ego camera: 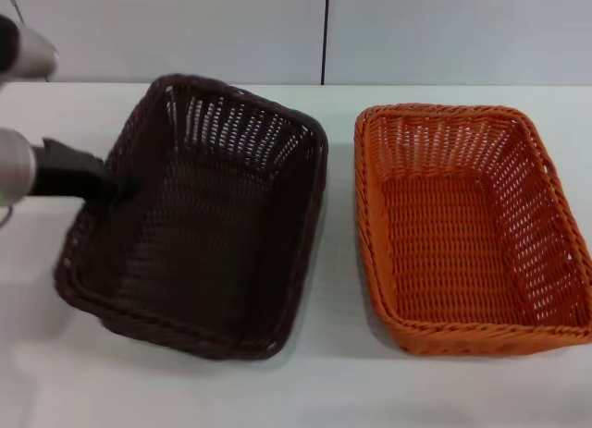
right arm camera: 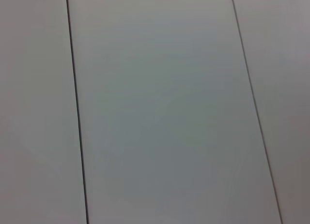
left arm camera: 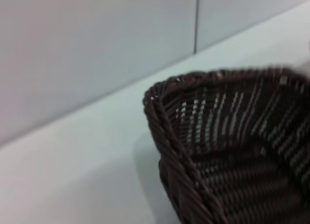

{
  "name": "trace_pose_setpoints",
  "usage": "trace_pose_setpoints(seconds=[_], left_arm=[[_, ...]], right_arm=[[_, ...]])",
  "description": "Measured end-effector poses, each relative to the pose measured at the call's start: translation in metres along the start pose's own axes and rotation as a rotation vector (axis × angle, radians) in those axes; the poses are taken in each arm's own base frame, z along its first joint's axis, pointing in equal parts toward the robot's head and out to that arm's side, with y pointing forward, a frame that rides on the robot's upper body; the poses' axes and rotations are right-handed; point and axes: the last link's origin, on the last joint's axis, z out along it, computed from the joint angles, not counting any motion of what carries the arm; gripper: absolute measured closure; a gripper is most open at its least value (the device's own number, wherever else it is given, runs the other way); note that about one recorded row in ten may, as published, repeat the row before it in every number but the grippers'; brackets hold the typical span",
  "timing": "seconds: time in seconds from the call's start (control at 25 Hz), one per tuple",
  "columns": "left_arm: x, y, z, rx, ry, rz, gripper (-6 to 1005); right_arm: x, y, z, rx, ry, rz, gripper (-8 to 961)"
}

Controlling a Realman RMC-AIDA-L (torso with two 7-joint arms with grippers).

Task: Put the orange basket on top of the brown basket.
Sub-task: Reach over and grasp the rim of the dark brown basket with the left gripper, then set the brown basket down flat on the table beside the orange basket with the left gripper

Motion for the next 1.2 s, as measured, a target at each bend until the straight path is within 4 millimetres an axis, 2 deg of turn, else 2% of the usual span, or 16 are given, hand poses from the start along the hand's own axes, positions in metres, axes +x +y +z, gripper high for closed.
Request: trace_pose_setpoints(seconds=[0.08, 0.4, 0.64, 0.92, 1.08, 1.2], left_arm=[[0.009, -0.004, -0.013, -0.016, 0.03, 0.05, 700], [0.029, -0.009, -0.031, -0.09, 0.033, 0.211, 778], [0.05, -0.007, -0.044, -0.181, 0.071, 0.35, 800], [0.069, 0.001, -0.036, -0.266, 0.075, 0.438, 778], [0.076, 0.002, -0.016, -0.326, 0.043, 0.439, 766], [0.078, 0.001, -0.012, -0.331, 0.04, 0.431, 757]], right_arm=[[-0.001, -0.001, -0.001, 0.004, -0.007, 0.0, 213], [-0.004, -0.001, -0.003, 0.011, -0.023, 0.012, 213], [-0.007, 0.005, -0.003, -0.001, -0.035, 0.026, 213], [-0.007, 0.006, -0.003, -0.003, -0.036, 0.031, 213], [-0.007, 0.006, -0.003, -0.003, -0.036, 0.032, 213], [-0.007, 0.006, -0.003, -0.003, -0.035, 0.031, 214]])
